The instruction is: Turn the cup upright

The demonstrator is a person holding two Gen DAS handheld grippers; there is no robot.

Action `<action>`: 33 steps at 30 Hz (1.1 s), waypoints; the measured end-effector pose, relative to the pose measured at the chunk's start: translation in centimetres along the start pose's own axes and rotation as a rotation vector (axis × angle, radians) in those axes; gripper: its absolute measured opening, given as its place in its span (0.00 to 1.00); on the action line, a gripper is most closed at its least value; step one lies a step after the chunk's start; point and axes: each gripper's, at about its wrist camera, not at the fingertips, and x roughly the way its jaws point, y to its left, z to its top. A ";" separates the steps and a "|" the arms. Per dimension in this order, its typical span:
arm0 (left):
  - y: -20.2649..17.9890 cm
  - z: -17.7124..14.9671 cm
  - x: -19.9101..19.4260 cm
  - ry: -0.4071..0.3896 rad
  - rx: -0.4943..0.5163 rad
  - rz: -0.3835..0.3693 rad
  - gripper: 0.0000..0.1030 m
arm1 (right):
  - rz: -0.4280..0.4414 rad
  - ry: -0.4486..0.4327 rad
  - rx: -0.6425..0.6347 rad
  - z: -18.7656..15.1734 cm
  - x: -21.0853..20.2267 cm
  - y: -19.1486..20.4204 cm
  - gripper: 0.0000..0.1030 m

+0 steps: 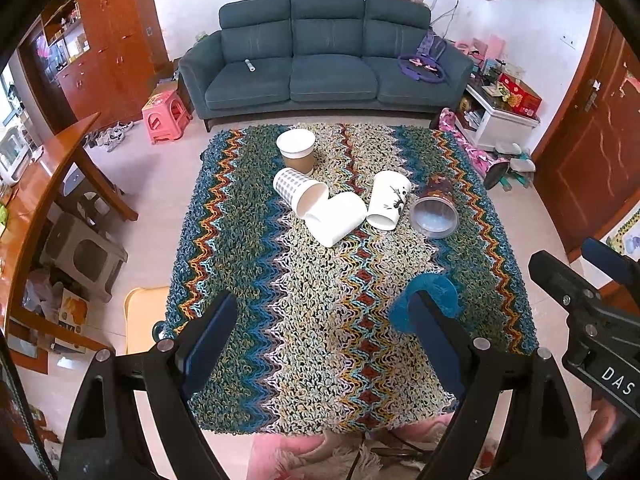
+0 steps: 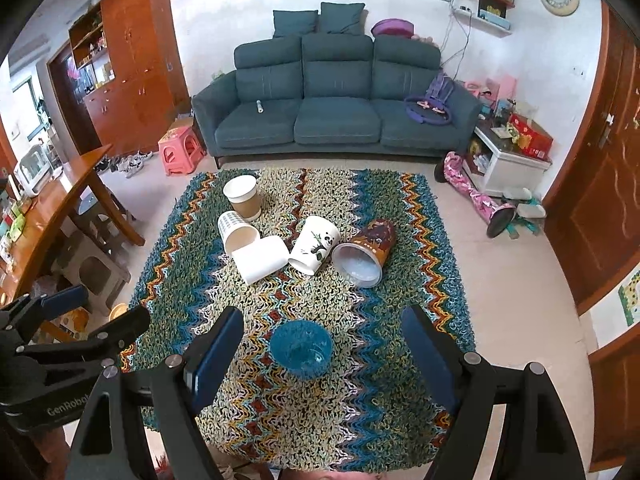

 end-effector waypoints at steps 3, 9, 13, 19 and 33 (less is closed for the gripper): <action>0.0 0.0 0.0 0.000 -0.001 0.000 0.87 | 0.000 -0.001 0.005 0.0 -0.1 -0.1 0.80; -0.2 -0.1 -0.2 0.005 0.001 -0.008 0.87 | -0.004 -0.001 0.000 0.0 -0.3 0.0 0.80; -0.4 -0.2 -0.2 0.008 0.003 -0.013 0.87 | -0.004 -0.002 0.001 0.1 -0.5 0.0 0.80; -0.4 -0.2 -0.2 0.009 0.002 -0.014 0.87 | -0.006 0.006 0.008 0.1 -0.8 -0.1 0.80; -0.6 -0.2 0.1 0.007 0.003 -0.022 0.87 | -0.042 0.003 0.014 0.2 -1.0 -0.2 0.80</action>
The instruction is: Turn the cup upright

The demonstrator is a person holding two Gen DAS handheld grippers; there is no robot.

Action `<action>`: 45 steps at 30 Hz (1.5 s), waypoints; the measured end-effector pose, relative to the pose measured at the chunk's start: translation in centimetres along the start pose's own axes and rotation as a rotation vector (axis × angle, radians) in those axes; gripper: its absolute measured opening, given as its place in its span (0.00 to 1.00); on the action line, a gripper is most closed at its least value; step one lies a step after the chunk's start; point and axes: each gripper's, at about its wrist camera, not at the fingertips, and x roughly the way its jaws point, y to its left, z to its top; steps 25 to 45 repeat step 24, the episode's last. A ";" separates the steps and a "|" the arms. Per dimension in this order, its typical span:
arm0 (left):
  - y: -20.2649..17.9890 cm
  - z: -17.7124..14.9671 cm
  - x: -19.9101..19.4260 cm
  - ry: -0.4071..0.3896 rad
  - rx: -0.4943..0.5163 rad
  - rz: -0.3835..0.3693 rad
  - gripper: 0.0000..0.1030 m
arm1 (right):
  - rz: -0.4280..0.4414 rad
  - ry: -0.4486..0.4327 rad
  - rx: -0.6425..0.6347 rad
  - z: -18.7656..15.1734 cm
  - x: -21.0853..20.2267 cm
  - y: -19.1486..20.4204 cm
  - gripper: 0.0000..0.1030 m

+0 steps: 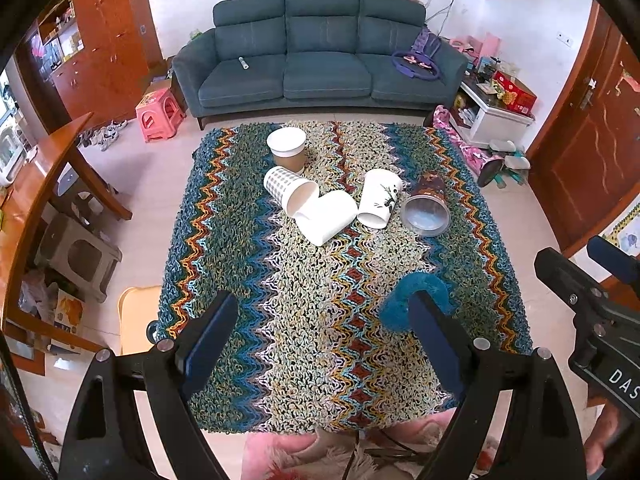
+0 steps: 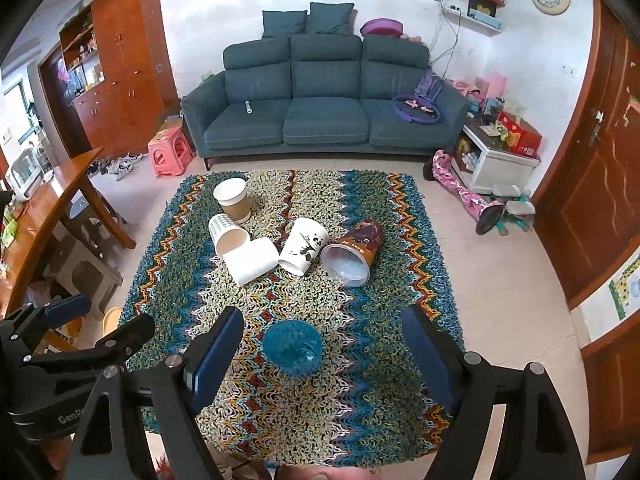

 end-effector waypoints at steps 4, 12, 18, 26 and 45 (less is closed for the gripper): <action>-0.4 0.2 0.0 -0.003 0.015 0.001 0.87 | -0.004 0.001 0.003 0.1 -0.1 -0.1 0.80; -0.6 0.5 0.2 0.015 0.015 0.001 0.87 | -0.001 0.004 0.012 0.1 0.0 -0.3 0.80; -0.7 0.5 0.2 0.008 0.019 0.000 0.87 | -0.007 0.013 0.017 0.2 0.2 -0.3 0.80; -0.9 0.6 0.4 0.014 0.027 -0.003 0.87 | -0.003 0.013 0.023 0.2 0.3 -0.4 0.80; -0.9 0.6 0.4 0.014 0.027 -0.003 0.87 | -0.003 0.013 0.023 0.2 0.3 -0.4 0.80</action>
